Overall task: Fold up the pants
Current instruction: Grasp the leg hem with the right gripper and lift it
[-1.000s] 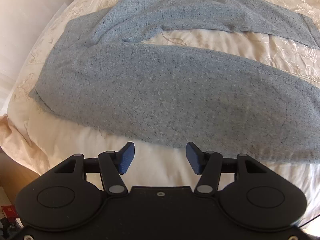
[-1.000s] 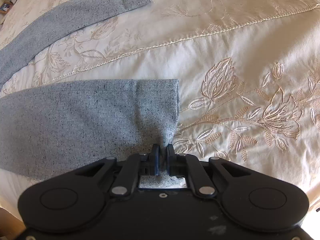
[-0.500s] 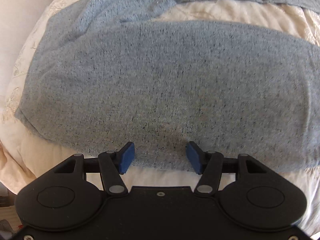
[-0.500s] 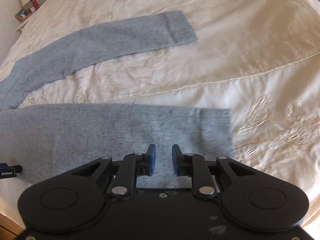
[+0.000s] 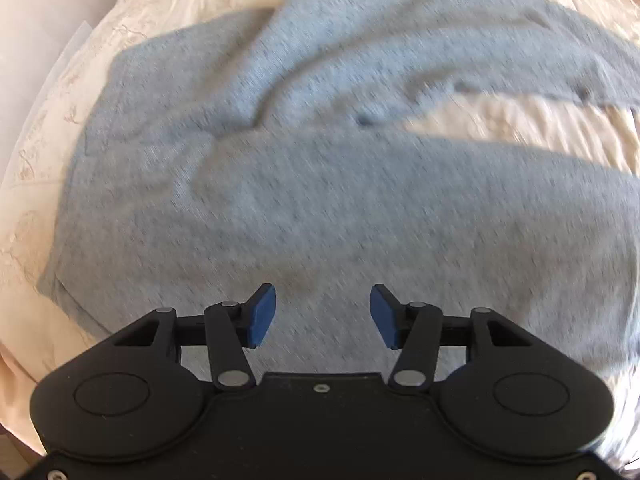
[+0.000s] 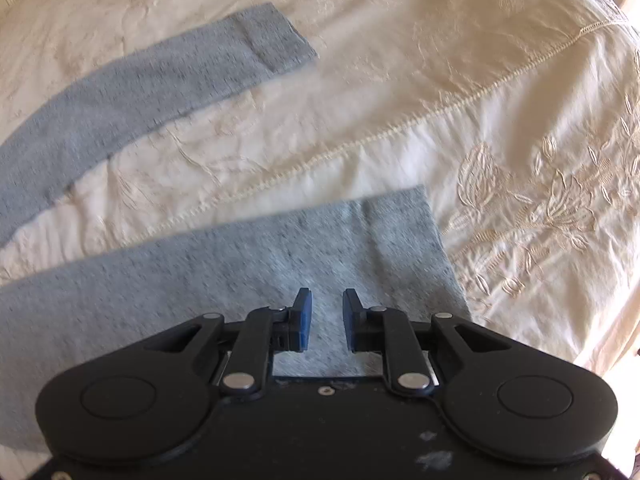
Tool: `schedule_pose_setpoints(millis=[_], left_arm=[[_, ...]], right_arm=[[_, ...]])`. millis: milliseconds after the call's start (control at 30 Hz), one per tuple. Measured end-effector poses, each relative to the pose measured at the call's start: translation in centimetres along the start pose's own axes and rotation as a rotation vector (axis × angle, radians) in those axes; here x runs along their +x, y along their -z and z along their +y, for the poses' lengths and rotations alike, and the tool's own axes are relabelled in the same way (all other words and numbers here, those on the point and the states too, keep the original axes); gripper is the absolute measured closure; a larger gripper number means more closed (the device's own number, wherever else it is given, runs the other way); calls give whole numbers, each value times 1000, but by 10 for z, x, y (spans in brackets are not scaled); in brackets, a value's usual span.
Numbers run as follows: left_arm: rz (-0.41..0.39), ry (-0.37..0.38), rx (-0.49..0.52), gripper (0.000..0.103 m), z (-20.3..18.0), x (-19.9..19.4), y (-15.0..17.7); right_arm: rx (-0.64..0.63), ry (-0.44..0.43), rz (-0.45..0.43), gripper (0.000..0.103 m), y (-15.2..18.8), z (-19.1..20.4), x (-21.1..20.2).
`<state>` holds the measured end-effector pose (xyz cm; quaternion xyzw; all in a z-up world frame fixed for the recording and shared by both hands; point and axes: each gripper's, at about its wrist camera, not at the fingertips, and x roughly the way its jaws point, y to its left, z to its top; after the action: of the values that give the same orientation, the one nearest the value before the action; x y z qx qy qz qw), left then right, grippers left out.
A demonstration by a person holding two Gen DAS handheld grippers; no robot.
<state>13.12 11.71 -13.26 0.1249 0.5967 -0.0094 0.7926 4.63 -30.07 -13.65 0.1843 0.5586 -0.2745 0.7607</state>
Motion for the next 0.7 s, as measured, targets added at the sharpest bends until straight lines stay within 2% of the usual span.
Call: schedule_pose_setpoints(millis=[200, 333, 500, 633, 700], left_arm=[[-87, -67, -64, 43, 63, 17, -86], [-66, -103, -102, 44, 78, 50, -124], [16, -133, -98, 45, 68, 97, -143], [10, -196, -37, 45, 51, 113, -148], [4, -209, -37, 46, 48, 114, -150]], right_arm=[[25, -73, -58, 80, -56, 37, -8], [96, -97, -56, 77, -102, 46, 13], [117, -42, -60, 77, -150, 46, 45], [138, 10, -73, 76, -183, 33, 69], [143, 19, -87, 74, -196, 24, 78]])
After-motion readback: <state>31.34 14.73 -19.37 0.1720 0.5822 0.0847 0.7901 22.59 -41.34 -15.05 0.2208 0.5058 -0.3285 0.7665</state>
